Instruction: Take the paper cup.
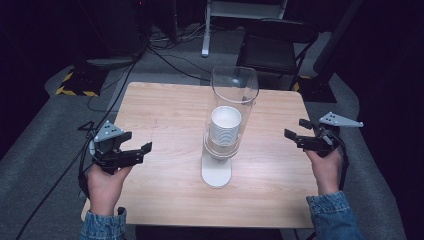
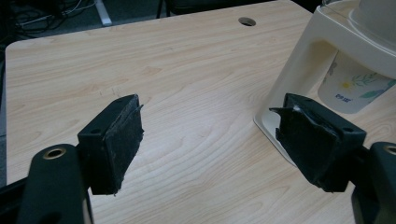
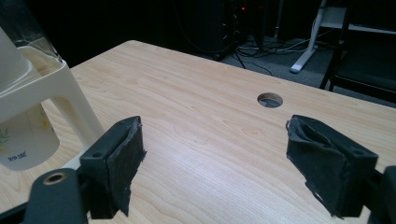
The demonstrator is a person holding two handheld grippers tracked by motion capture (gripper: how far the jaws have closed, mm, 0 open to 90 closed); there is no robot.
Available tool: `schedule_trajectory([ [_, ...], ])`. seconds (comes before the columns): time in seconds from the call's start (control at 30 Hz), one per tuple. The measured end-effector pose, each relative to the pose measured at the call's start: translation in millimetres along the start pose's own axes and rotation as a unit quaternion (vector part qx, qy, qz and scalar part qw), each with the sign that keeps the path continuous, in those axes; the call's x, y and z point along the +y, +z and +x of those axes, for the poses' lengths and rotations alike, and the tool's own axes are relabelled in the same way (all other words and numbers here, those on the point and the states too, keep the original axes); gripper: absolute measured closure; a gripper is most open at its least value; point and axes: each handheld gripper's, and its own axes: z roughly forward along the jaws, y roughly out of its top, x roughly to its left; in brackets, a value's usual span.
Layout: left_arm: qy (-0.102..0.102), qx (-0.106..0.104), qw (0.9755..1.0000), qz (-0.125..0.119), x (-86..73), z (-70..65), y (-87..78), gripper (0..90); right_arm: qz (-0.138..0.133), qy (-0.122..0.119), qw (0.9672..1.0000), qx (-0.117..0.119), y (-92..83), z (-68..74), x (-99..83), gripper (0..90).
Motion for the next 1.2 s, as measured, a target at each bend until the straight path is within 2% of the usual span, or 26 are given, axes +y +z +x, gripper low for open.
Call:
schedule_trajectory([
  [0.3, 0.005, -0.006, 1.0000, 0.002, 1.1, -1.0, -0.2, 22.6, 0.015, -0.015, 0.9995, 0.022, 10.5, 11.8, 0.4, 18.9],
  [0.33, 0.004, -0.007, 1.0000, 0.002, 0.9, -1.6, -0.5, 22.6, 0.016, -0.016, 0.9993, 0.030, 12.3, 14.3, 0.8, 18.9],
  [0.37, 0.011, -0.013, 0.9999, 0.000, 0.4, -1.9, -1.5, 22.5, 0.017, -0.017, 0.9986, 0.047, 16.5, 19.1, 1.4, 18.4],
  [0.43, 0.012, -0.017, 0.9998, -0.002, 0.2, -2.5, -2.1, 22.5, 0.020, -0.018, 0.9983, 0.053, 18.7, 22.7, 1.9, 18.3],
  [0.5, 0.018, -0.024, 0.9995, -0.004, 1.3, -3.3, -3.7, 22.5, 0.027, -0.039, 0.9965, 0.069, 26.5, 35.1, 2.3, 18.0],
  [0.57, 0.023, -0.029, 0.9993, -0.005, 2.1, -4.1, -3.9, 22.5, 0.030, -0.044, 0.9956, 0.077, 29.1, 39.7, 2.0, 17.9],
  [0.6, 0.025, -0.032, 0.9992, -0.004, 2.2, -4.8, -3.7, 22.5, 0.035, -0.053, 0.9937, 0.092, 33.3, 47.4, 1.4, 17.8],
  [0.7, 0.035, -0.046, 0.9983, -0.004, 2.3, -5.1, -2.8, 22.5, 0.036, -0.056, 0.9903, 0.121, 40.1, 58.4, -0.2, 17.3],
  [0.77, 0.036, -0.066, 0.9971, -0.013, 0.8, -2.9, -2.6, 22.5, 0.038, -0.065, 0.9882, 0.134, 44.5, 64.6, -1.2, 16.8],
  [0.8, 0.035, -0.070, 0.9968, -0.016, 0.2, -2.0, -2.6, 22.5, 0.040, -0.069, 0.9864, 0.144, 48.3, 70.0, -2.2, 16.4],
  [0.93, 0.032, -0.091, 0.9948, -0.031, -1.1, 0.4, -4.0, 22.4, 0.043, -0.079, 0.9821, 0.166, 56.0, 81.8, -5.2, 16.2],
  [1.03, 0.037, -0.104, 0.9930, -0.042, -1.2, 0.8, -4.8, 22.2, 0.044, -0.089, 0.9789, 0.178, 63.0, 91.7, -8.0, 15.8],
  [1.2, 0.042, -0.114, 0.9912, -0.052, -1.6, 0.7, -5.9, 21.8, 0.039, -0.098, 0.9724, 0.208, 73.8, 105.1, -11.9, 15.2],
])
